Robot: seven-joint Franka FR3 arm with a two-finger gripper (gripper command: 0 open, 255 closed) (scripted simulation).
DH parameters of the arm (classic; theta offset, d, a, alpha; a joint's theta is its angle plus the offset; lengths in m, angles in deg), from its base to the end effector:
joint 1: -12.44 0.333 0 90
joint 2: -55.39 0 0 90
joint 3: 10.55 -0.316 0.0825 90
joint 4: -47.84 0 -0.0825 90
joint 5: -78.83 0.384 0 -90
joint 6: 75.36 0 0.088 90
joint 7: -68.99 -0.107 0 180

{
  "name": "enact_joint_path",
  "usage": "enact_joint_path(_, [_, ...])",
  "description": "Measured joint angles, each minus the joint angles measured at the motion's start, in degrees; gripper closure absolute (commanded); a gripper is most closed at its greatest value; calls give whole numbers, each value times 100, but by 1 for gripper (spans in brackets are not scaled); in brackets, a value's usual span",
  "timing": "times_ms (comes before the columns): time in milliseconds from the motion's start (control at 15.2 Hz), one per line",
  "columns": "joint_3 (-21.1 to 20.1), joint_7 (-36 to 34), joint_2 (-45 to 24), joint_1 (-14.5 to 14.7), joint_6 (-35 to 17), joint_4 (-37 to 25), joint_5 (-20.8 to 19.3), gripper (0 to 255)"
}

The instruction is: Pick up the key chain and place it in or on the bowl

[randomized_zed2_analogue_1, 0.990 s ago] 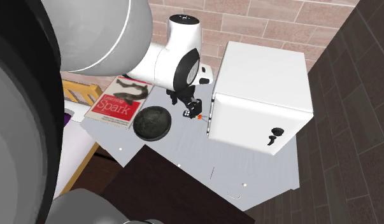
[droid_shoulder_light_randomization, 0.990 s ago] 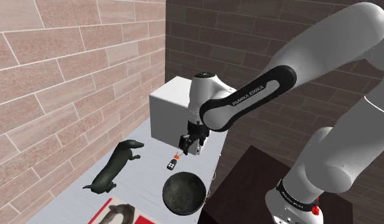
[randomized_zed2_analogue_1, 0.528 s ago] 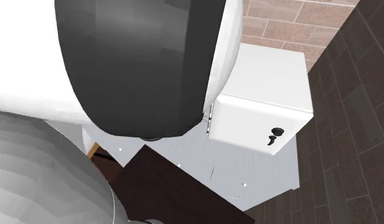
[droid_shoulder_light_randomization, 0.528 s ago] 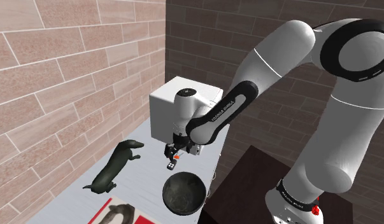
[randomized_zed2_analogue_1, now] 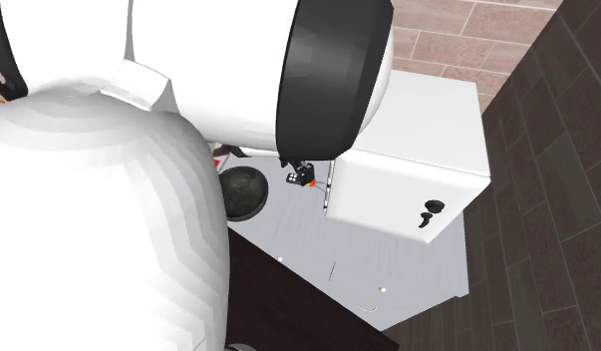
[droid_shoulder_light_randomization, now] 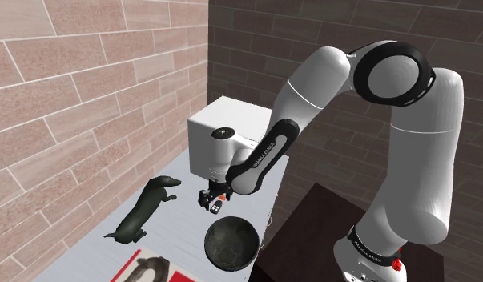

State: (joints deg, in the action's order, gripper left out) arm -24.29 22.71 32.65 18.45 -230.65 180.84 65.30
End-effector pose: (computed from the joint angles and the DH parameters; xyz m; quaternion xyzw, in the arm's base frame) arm 0.4844 0.1882 0.1750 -0.9911 0.1331 -0.0071 0.0002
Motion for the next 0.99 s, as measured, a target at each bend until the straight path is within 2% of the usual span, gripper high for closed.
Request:
enact_joint_path(198, [97,-86,-205,70,-177,-27,-114,0])
enact_joint_path(594, [123,-114,-271,98,-213,-58,-142,0])
enact_joint_path(660, [124,-114,-271,99,-213,-59,-143,255])
enact_joint_path(990, [124,-114,-272,99,-213,-59,-143,255])
